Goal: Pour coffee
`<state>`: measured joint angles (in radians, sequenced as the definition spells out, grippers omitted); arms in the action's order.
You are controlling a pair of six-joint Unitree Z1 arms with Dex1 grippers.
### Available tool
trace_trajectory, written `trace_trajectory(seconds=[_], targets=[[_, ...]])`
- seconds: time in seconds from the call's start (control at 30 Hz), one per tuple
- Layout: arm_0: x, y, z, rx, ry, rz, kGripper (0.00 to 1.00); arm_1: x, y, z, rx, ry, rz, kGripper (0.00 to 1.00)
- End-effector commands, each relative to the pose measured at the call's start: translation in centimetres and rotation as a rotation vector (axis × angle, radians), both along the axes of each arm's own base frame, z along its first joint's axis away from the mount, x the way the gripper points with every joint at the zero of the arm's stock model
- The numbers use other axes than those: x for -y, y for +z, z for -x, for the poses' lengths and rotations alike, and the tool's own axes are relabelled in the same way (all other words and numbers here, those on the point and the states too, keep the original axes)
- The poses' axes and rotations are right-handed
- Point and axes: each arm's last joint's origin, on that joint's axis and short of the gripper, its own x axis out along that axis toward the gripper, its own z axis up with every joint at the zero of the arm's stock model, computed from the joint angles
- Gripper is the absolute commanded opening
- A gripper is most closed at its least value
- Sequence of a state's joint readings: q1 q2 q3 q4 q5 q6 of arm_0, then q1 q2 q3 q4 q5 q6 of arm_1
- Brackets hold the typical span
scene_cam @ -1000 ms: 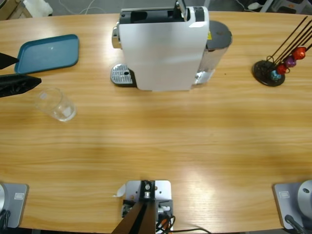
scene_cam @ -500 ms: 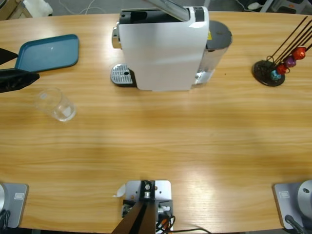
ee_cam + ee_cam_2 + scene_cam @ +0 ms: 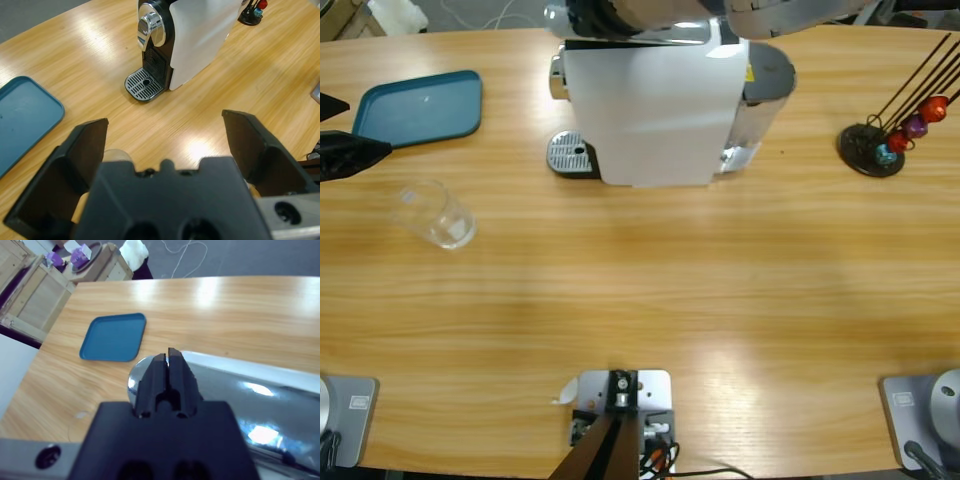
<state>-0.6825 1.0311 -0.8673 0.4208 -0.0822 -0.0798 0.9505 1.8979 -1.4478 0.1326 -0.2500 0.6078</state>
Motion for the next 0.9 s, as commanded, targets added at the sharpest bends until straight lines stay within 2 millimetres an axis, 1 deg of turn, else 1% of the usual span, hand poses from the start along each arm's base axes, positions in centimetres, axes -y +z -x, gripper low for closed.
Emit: trace_trajectory(seconds=[0.03,0.1,0.13,0.17,0.2,0.23,0.27,0.3,0.33,0.37,0.4,0.43,0.47,0.5,0.53,0.6,0.63,0.77,0.83,0.9], targets=[[0.2,-0.2,-0.3,-0.035,-0.007,-0.020,0.991,0.2,-13.3,-0.7,-0.297,-0.004,0.281,0.000],[0.1,-0.1,-0.3,-0.035,-0.006,-0.020,0.991,0.4,-13.4,-0.7,-0.301,-0.010,0.280,0.000],[0.1,-0.1,-0.3,-0.034,-0.006,-0.020,0.991,0.5,-12.8,-0.6,-0.285,-0.001,0.281,0.000],[0.2,-0.1,-0.3,-0.034,-0.006,-0.021,0.992,0.7,-11.8,-0.5,-0.250,0.027,0.281,0.000],[0.2,-0.1,-0.4,-0.035,-0.004,-0.022,0.996,0.8,-10.2,-0.3,-0.194,0.085,0.280,0.000],[0.2,-0.2,-0.4,-0.039,-0.003,-0.026,0.996,1.1,-8.2,0.0,-0.127,0.154,0.285,0.000],[0.3,-0.4,-0.5,-0.044,-0.002,-0.032,0.998,1.5,-5.8,0.3,-0.048,0.207,0.287,0.234],[0.4,-0.7,-0.7,-0.052,0.001,-0.040,1.000,2.0,-3.1,0.7,0.028,0.236,0.277,0.759],[0.5,-0.9,-0.9,-0.062,0.003,-0.048,1.000,2.9,-0.6,1.4,0.093,0.258,0.262,0.955],[0.7,-1.2,-1.1,-0.068,0.006,-0.056,1.000,3.7,2.0,2.0,0.158,0.271,0.239,0.994],[0.8,-1.5,-1.2,-0.075,0.009,-0.063,1.000,4.9,5.3,2.8,0.238,0.275,0.201,1.000],[0.9,-1.7,-1.4,-0.081,0.013,-0.071,1.000,6.0,7.6,3.4,0.289,0.274,0.180,1.000],[0.9,-1.9,-1.5,-0.082,0.021,-0.082,1.000,7.0,9.5,3.9,0.322,0.269,0.167,1.000],[0.8,-2.1,-1.6,-0.080,0.040,-0.099,1.000,8.1,10.9,4.6,0.338,0.266,0.160,1.000],[0.6,-2.3,-1.7,-0.073,0.073,-0.118,1.000,9.0,11.8,5.3,0.345,0.269,0.157,1.000],[-0.3,-3.0,-1.8,-0.073,0.181,-0.147,0.994,10.7,12.7,6.6,0.347,0.275,0.166,1.000],[-0.7,-3.3,-1.7,-0.087,0.241,-0.147,0.989,11.5,12.3,7.1,0.333,0.278,0.180,1.000],[-1.5,-4.1,-1.4,-0.157,0.379,-0.162,0.989,14.3,9.3,9.3,0.272,0.280,0.229,1.000],[-1.7,-4.9,-1.1,-0.201,0.415,-0.149,0.991,15.6,8.1,10.3,0.251,0.269,0.239,1.000],[-2.0,-6.0,-0.6,-0.254,0.452,-0.131,0.991,16.2,7.3,10.7,0.240,0.254,0.238,1.000]])
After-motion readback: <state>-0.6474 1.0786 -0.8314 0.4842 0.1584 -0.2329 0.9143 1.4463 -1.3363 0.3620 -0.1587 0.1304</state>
